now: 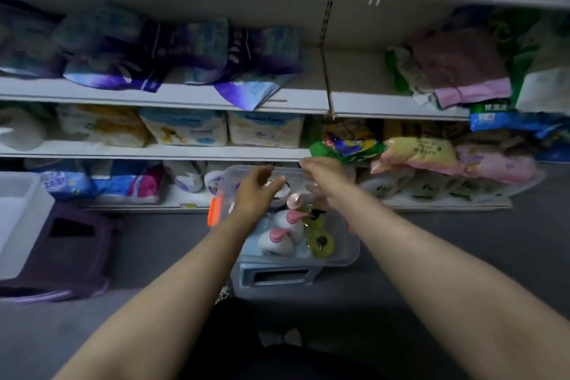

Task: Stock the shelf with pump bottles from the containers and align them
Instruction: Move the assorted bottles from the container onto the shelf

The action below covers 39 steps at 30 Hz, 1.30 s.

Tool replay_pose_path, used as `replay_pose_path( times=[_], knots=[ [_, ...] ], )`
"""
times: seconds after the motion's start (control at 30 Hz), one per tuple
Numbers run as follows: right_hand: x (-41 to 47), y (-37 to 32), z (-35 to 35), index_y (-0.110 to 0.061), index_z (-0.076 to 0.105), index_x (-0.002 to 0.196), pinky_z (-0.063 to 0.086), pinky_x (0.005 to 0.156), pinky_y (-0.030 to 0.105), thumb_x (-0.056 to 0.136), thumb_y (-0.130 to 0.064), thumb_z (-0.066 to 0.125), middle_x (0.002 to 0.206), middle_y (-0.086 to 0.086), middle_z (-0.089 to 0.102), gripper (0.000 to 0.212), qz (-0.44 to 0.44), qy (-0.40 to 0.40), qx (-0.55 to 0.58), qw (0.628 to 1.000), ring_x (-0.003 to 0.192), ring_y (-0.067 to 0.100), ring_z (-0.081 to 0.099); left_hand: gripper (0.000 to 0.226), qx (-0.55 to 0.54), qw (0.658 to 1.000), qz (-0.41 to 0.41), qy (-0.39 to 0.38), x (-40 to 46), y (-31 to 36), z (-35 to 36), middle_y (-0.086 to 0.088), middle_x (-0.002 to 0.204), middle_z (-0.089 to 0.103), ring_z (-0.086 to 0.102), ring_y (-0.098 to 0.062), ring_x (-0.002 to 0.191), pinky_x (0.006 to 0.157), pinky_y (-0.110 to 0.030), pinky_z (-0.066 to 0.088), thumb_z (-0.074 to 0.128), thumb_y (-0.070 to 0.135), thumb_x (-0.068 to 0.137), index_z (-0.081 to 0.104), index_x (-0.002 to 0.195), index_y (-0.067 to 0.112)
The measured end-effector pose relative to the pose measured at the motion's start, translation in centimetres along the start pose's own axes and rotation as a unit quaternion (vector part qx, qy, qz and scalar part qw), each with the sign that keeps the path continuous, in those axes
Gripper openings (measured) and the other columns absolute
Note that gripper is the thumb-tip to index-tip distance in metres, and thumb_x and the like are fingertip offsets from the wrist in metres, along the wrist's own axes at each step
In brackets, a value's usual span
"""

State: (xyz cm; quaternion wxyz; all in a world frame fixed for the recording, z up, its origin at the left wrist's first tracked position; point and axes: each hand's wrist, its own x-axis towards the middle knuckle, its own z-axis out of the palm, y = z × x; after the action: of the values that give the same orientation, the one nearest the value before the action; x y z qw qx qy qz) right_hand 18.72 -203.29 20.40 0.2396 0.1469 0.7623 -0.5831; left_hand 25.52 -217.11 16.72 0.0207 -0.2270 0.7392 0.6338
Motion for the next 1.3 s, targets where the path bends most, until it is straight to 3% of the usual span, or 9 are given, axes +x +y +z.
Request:
replay_pose_path(
  times=[0.17,0.27,0.43,0.63,0.77,0.9,1.07,1.17,1.3],
  knots=[
    [0.0,7.8,0.3,-0.017,0.07,0.087,0.054,0.077,0.035,0.092,-0.015,0.064,0.102,0.019,0.072,0.008,0.096,-0.013,0.005,0.995,0.093,0.028,0.069,0.03,0.022,0.995,-0.074,-0.07,-0.5,-7.6,0.2,0.0,0.111,0.067,0.06,-0.024,0.116,0.101,-0.037,0.048,0.078,0.023,0.084,0.065,0.111,0.021],
    [0.4,11.5,0.9,-0.016,0.072,0.105,0.052,0.076,0.032,0.093,-0.02,0.065,0.094,0.007,0.067,0.014,0.134,-0.021,-0.015,0.991,0.086,0.02,0.062,0.048,0.057,0.982,-0.136,-0.117,0.1,-11.3,0.4,-0.001,0.132,0.059,0.053,-0.017,0.125,0.105,-0.032,0.041,0.079,0.031,0.083,0.061,0.127,0.021],
    [3.1,16.3,2.6,-0.023,0.056,0.129,0.047,0.096,0.03,0.103,-0.048,0.04,0.112,-0.004,0.06,0.04,0.176,-0.07,-0.078,0.979,0.103,0.014,0.056,0.07,0.146,0.956,-0.17,-0.189,3.0,-15.5,0.6,-0.002,0.147,0.048,0.045,-0.019,0.134,0.11,-0.032,0.036,0.079,0.036,0.081,0.049,0.143,0.022],
    [6.1,18.3,4.9,-0.038,0.027,0.075,0.016,0.059,0.021,0.095,-0.066,0.038,0.078,-0.014,0.018,0.036,0.262,-0.048,-0.039,0.963,0.067,0.001,0.019,0.063,0.159,0.944,-0.149,-0.248,5.0,-18.3,1.3,0.003,0.133,0.057,0.049,-0.015,0.128,0.1,-0.02,0.033,0.082,0.023,0.079,0.056,0.136,0.025],
    [6.8,19.1,5.5,-0.036,0.031,0.074,0.02,0.059,0.02,0.099,-0.064,0.03,0.076,-0.011,0.028,0.038,0.254,-0.074,-0.069,0.962,0.065,0.003,0.027,0.055,0.131,0.942,-0.143,-0.274,5.7,-18.6,1.4,0.012,0.129,0.054,0.043,-0.004,0.123,0.094,-0.005,0.028,0.08,0.019,0.081,0.061,0.132,0.029],
    [7.2,20.4,5.2,-0.019,0.052,0.137,0.042,0.104,0.037,0.101,-0.063,0.026,0.126,0.005,0.056,0.062,0.256,-0.096,-0.049,0.961,0.118,0.02,0.054,0.05,0.106,0.945,-0.129,-0.282,6.0,-18.7,1.2,0.024,0.115,0.055,0.049,0.012,0.105,0.08,0.009,0.026,0.078,0.012,0.081,0.065,0.128,0.024],
    [7.2,19.9,5.3,-0.035,0.052,0.092,0.037,0.073,0.02,0.102,-0.062,0.023,0.092,-0.009,0.047,0.04,0.255,-0.098,-0.048,0.961,0.081,0.003,0.045,0.048,0.082,0.946,-0.117,-0.292,6.3,-18.6,1.2,0.007,0.14,0.054,0.044,-0.005,0.13,0.102,-0.005,0.031,0.077,0.009,0.081,0.066,0.125,0.023],
    [6.5,19.8,5.4,-0.021,0.051,0.143,0.036,0.113,0.04,0.102,-0.063,0.023,0.141,0.007,0.052,0.065,0.244,-0.103,-0.042,0.963,0.13,0.02,0.048,0.048,0.07,0.95,-0.129,-0.276,6.2,-17.9,1.4,0.013,0.133,0.055,0.045,-0.004,0.126,0.083,0.007,0.032,0.078,0.009,0.08,0.064,0.12,0.032],
    [5.4,18.3,5.6,-0.02,0.035,0.154,0.025,0.12,0.05,0.1,-0.066,0.022,0.156,0.011,0.041,0.072,0.234,-0.101,-0.054,0.965,0.143,0.028,0.038,0.048,0.056,0.957,-0.131,-0.254,5.7,-16.7,1.2,0.01,0.128,0.061,0.052,-0.008,0.121,0.081,0.003,0.041,0.079,0.01,0.08,0.066,0.124,0.023]
  ],
)
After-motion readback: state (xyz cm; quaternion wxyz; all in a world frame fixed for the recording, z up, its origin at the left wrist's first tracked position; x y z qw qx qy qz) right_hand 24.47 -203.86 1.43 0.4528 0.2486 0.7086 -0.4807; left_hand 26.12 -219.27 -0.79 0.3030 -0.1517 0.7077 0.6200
